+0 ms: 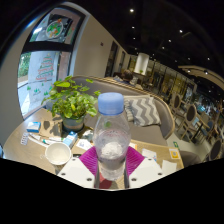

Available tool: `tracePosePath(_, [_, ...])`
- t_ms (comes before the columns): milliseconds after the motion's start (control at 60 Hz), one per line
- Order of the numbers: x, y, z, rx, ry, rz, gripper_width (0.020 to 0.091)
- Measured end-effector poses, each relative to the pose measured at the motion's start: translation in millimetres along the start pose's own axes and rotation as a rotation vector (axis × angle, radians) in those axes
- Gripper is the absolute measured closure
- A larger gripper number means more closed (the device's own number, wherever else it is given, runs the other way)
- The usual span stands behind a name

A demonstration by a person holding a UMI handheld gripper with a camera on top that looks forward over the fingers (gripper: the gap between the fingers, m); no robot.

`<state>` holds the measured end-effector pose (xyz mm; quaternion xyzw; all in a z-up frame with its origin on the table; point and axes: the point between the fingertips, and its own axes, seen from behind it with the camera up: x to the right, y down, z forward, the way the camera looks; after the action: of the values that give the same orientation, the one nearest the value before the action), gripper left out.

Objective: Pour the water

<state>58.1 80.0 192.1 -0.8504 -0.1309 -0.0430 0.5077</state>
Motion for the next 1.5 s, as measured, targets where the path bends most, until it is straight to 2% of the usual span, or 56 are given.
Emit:
tracePosePath(83, [-8, 24, 14, 0.002, -0.067, 0.09, 0.0774])
tracePosePath(233, [-21, 74, 36, -0.038, -0.151, 0.189, 0.0772])
tracePosePath(467, [-30, 108, 55, -0.038, -0.203, 0.228, 0.0771])
tracePosePath(550, [-30, 105, 54, 0.001, -0.213, 0.227, 0.0766])
tracePosePath(733, [-32, 108, 50, 0.025, -0.211, 0.193, 0.0668])
tracePosePath(883, [-34, 111, 50, -0.02, -0.196, 0.19, 0.0572])
tracePosePath(917, [-34, 114, 48, -0.037, -0.192, 0.191, 0.0521])
tracePosePath(1000, [-35, 114, 36, -0.069, -0.184, 0.191, 0.0307])
tracePosePath(1050, [-31, 111, 25, -0.083, -0.166, 0.187, 0.024])
tracePosePath(1283, [-32, 104, -75, -0.217, -0.071, 0.162, 0.0251])
tracePosePath(1500, [-46, 91, -185, -0.25, -0.009, 0.141, 0.0252])
